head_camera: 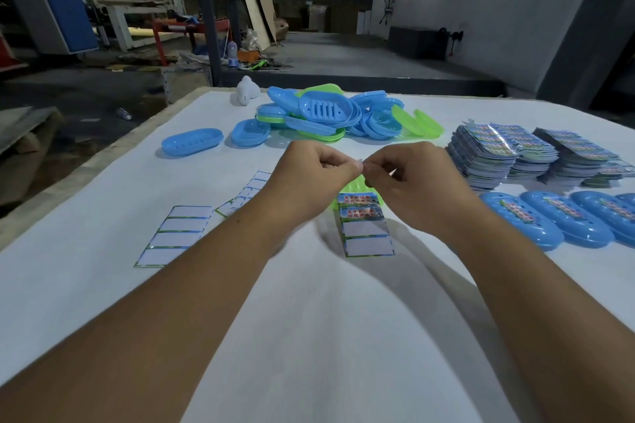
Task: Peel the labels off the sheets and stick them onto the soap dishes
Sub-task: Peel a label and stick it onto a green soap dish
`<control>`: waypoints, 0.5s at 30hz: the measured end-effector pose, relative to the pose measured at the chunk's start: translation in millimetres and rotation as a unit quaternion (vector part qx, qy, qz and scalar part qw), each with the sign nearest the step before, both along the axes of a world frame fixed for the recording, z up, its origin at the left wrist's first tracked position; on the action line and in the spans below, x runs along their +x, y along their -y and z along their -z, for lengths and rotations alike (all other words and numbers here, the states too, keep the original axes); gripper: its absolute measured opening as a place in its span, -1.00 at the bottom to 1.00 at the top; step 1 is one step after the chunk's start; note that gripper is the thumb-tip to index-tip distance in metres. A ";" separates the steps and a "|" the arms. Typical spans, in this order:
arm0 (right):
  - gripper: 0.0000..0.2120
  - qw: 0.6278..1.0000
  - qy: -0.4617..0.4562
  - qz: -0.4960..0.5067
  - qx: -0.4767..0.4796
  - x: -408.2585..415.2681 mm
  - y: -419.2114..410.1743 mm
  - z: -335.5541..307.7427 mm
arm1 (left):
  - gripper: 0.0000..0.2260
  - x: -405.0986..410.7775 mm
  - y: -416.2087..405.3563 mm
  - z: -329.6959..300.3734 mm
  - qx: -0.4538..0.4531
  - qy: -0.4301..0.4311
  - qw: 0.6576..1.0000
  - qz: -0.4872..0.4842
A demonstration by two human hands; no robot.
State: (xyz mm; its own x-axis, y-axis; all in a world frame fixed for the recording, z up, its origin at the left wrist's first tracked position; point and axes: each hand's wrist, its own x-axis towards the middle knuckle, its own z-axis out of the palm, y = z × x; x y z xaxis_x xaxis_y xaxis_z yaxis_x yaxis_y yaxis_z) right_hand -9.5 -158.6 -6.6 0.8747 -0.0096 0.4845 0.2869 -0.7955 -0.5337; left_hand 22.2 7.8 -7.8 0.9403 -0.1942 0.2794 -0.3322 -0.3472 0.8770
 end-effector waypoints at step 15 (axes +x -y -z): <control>-0.83 0.980 -0.054 0.029 0.189 6.6 5.5 0.8 | -0.89 10.0 -2.6 -0.4 -0.080 -0.050 0.995 -0.027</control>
